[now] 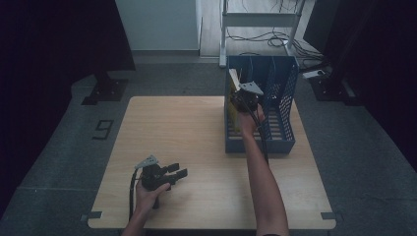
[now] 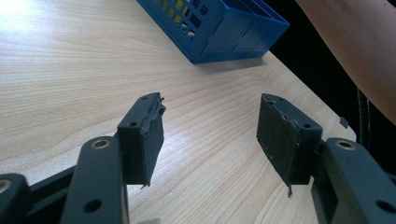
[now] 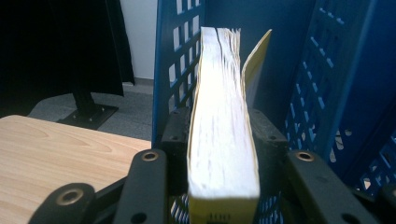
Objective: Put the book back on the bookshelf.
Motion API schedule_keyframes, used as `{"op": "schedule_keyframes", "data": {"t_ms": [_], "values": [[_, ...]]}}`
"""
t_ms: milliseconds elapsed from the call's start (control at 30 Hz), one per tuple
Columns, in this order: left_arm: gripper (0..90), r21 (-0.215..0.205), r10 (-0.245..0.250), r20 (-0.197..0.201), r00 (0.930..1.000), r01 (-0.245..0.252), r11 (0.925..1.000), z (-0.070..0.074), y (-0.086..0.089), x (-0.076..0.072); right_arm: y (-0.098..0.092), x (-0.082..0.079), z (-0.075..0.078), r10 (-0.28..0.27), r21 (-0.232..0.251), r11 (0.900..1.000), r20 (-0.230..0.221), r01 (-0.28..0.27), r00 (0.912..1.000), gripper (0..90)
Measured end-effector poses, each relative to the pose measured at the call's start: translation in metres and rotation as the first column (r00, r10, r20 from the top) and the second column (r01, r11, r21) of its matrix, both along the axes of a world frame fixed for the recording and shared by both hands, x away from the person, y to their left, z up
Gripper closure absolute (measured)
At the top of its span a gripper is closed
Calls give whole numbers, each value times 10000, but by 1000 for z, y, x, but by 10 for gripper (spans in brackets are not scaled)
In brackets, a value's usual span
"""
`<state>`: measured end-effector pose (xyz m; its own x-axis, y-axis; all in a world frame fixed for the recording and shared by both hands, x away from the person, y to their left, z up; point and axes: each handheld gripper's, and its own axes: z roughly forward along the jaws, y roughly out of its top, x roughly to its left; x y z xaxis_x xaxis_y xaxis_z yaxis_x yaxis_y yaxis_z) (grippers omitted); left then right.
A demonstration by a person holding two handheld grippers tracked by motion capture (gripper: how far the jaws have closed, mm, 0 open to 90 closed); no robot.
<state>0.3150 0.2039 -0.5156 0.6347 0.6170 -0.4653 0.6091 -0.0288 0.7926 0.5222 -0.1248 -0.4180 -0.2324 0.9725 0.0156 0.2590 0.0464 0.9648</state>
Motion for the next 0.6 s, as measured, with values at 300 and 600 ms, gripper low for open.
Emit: {"op": "schedule_keyframes", "data": {"t_ms": [300, 600], "values": [[407, 39, -39, -31, 10000, 40, 10000, 0, -1, 0, -2, -5, -3, -16, -7, 10000, -156, 16, 9999, 556], [407, 55, -58, -37, 10000, 58, 10000, -1, -2, 0, -5, -9, -7, -11, -53, 10000, -135, 10, 9999, 536]]}}
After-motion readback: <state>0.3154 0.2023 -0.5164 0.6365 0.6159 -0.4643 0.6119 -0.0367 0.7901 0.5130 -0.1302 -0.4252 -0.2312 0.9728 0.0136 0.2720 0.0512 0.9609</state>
